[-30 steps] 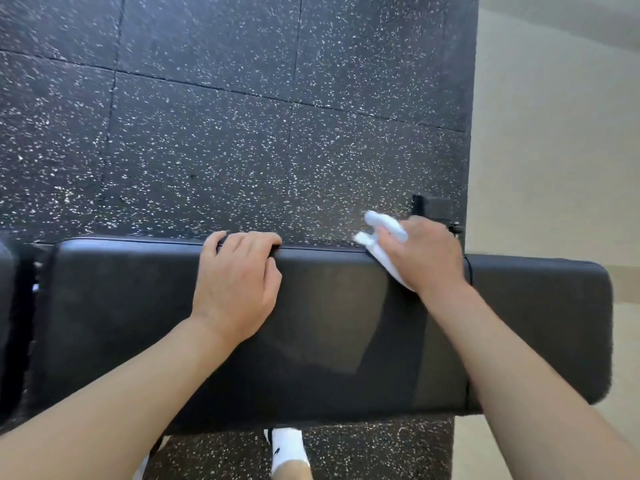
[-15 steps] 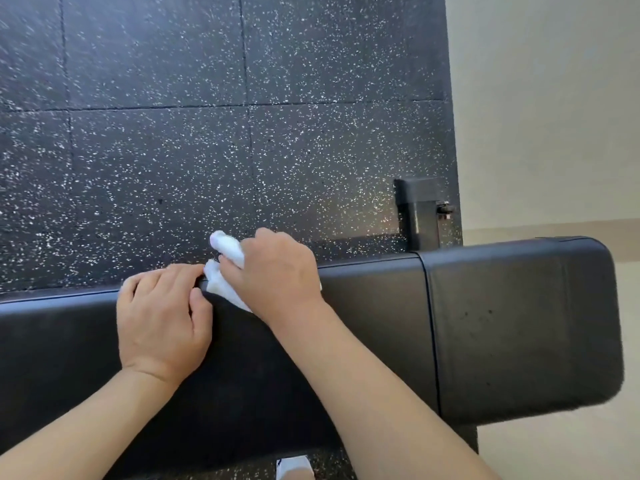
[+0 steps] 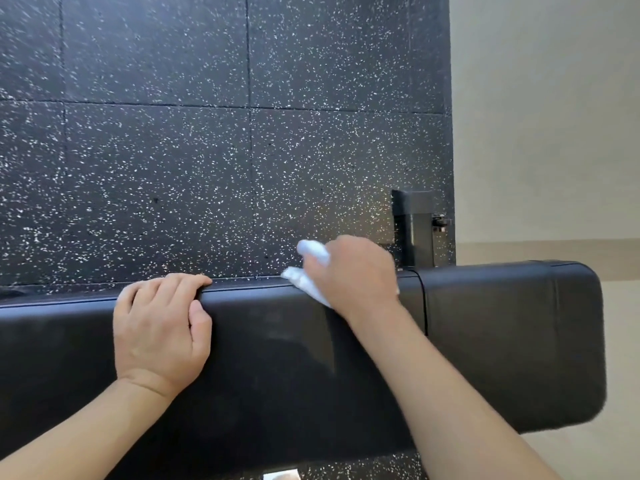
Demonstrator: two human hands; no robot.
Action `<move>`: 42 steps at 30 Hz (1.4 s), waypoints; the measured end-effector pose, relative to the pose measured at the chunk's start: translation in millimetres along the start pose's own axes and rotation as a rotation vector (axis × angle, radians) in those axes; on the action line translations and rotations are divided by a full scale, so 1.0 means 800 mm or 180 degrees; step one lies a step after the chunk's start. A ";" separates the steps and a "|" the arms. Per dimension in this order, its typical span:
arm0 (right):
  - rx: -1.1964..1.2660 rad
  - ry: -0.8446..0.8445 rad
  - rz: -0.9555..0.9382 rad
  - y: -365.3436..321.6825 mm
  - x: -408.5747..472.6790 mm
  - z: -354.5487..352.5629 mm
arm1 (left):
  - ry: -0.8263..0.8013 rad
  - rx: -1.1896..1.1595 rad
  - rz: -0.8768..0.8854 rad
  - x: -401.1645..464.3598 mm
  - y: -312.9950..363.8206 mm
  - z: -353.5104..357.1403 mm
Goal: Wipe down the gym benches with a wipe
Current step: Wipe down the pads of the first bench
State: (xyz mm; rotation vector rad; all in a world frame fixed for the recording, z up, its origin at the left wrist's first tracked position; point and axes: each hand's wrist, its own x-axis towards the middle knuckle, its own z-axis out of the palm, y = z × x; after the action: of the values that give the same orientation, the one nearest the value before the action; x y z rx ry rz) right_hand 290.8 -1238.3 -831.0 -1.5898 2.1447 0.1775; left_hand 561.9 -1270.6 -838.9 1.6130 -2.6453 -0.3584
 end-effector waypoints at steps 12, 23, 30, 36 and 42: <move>0.0422 0.1454 -0.0174 -0.047 -0.029 0.016 | 0.0004 -0.0215 -0.0022 -0.001 -0.006 -0.001; 0.0065 0.0584 0.0670 -0.137 -0.012 0.022 | -0.0505 -0.0441 0.0423 -0.012 -0.054 -0.027; 0.0398 0.0658 -0.0075 -0.365 0.029 0.052 | -0.0426 -0.0041 -0.0034 -0.042 -0.230 -0.063; 0.0485 0.0484 -0.0247 -0.477 0.046 0.065 | -0.0501 0.0201 0.0046 -0.071 -0.325 -0.083; 0.0410 0.0377 -0.0345 -0.426 0.039 0.056 | -0.0402 0.0102 0.0162 -0.075 -0.336 -0.082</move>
State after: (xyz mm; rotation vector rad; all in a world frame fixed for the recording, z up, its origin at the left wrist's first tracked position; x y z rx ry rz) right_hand 613.8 -1359.1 -828.0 -1.6729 2.1037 -0.0898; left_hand 833.8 -1347.3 -824.4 1.5787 -2.7924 -0.4322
